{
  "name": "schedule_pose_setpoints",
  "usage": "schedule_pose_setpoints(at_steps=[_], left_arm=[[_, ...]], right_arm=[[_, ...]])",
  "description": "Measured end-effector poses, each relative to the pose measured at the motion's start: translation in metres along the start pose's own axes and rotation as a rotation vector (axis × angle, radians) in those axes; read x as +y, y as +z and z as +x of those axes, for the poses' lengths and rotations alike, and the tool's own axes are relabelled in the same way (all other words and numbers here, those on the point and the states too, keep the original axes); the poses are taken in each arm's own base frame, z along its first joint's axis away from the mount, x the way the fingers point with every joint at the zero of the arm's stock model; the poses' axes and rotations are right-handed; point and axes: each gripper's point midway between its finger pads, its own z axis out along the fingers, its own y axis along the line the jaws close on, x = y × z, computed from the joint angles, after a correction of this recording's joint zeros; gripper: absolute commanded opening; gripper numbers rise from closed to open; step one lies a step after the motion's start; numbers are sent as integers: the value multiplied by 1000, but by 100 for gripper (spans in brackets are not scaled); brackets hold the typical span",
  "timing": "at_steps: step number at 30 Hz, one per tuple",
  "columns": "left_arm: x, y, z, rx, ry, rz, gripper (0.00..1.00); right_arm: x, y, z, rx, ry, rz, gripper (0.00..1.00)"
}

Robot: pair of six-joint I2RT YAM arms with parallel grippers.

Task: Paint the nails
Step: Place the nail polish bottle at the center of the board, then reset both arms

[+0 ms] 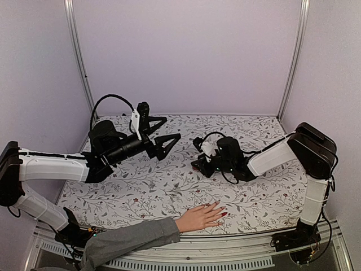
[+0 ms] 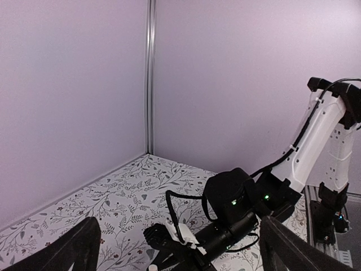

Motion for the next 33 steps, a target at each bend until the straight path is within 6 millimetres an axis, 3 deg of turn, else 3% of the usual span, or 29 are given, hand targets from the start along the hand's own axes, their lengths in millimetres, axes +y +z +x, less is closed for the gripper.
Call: schedule_pose_setpoints(at_steps=[7, 13, 18, 20, 25, 30, 33], left_arm=[[3, 0, 7, 30, -8, -17, 100], [20, 8, 0, 77, -59, -58, 100], [64, 8, -15, 114, -128, -167, 100], [86, 5, -18, 140, -158, -220, 100], [138, -9, -6, 227, -219, -389, 100], [174, -38, 27, 324, -263, -569, 100], [182, -57, 55, 376, -287, -650, 100]], right_arm=[[3, -12, -1, 6, 12, -4, 67], [4, -45, -57, -102, 17, 2, 98], [-4, -89, -109, -213, 27, 17, 99], [-16, -109, -125, -251, 43, 41, 99], [-53, -154, -146, -295, 113, 123, 99], [-101, -204, -148, -349, 219, 208, 99], [-124, -230, -121, -350, 301, 271, 99]])
